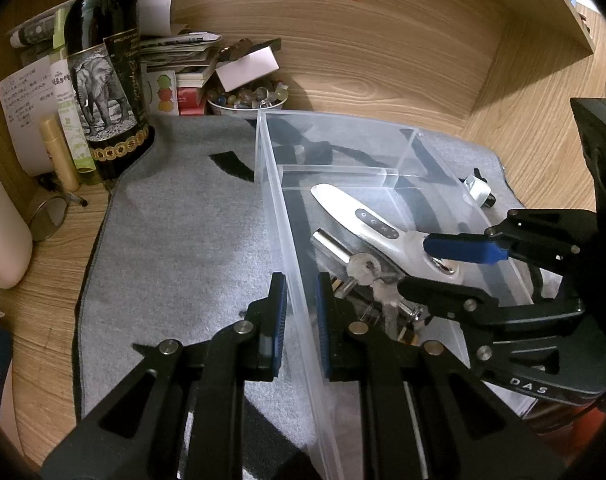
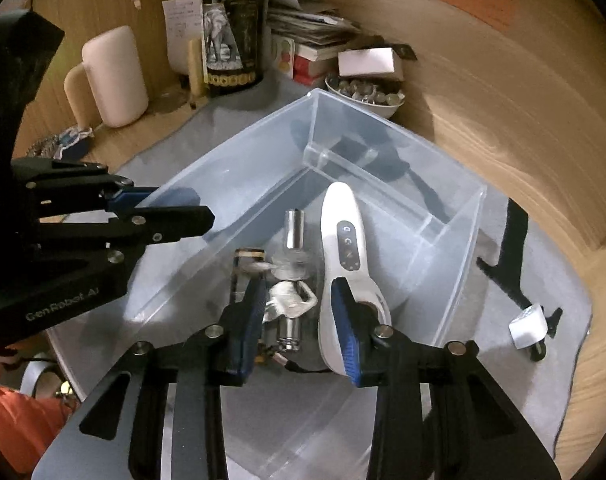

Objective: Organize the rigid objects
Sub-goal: 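Carry the keys into the clear box and open the right tool, then return the right tool to the mat and grasp the dark round object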

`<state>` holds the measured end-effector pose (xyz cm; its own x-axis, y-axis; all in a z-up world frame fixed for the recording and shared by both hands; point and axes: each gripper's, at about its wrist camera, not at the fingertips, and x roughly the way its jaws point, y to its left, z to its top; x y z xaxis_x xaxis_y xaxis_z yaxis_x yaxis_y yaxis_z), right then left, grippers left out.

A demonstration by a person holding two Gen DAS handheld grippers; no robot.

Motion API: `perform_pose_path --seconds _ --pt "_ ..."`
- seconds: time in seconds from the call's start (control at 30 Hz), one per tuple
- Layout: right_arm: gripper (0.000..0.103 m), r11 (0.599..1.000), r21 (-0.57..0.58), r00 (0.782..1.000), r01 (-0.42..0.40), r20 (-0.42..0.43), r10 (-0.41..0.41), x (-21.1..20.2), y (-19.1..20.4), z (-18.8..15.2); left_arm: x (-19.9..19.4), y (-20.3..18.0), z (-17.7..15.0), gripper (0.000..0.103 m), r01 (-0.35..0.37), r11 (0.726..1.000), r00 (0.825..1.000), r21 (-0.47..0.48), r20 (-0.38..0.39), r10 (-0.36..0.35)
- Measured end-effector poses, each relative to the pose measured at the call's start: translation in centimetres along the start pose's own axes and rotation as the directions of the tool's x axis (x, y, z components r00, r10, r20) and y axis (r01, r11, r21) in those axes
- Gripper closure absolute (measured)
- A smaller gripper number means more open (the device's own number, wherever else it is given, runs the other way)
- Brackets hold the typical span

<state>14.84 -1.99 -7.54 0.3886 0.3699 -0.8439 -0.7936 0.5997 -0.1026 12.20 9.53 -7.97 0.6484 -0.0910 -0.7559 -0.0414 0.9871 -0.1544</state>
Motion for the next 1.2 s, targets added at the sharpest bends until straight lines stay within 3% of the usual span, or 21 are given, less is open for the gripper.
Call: perform_pose_path --seconds 0.17,0.53,0.93,1.2 --pt "0.069 1.0 0.024 1.0 0.005 0.016 -0.005 -0.5 -0.4 -0.1 0.0 0.0 0.0 0.09 -0.001 1.0 1.0 0.0 0.0 0.001" --pt "0.031 0.989 0.119 0.987 0.082 0.128 -0.097 -3.9 -2.3 -0.7 0.0 0.0 0.0 0.09 0.0 1.0 1.0 0.0 0.0 0.0" --pt "0.023 0.931 0.315 0.958 0.184 0.154 -0.241 -8.3 -6.5 -5.2 0.0 0.0 0.0 0.09 -0.002 1.0 1.0 0.001 0.0 0.002" --pt "0.022 0.87 0.432 0.952 0.238 0.073 -0.297 -9.3 -8.5 -9.9 -0.1 0.1 -0.1 0.09 -0.002 1.0 1.0 0.003 0.0 0.002"
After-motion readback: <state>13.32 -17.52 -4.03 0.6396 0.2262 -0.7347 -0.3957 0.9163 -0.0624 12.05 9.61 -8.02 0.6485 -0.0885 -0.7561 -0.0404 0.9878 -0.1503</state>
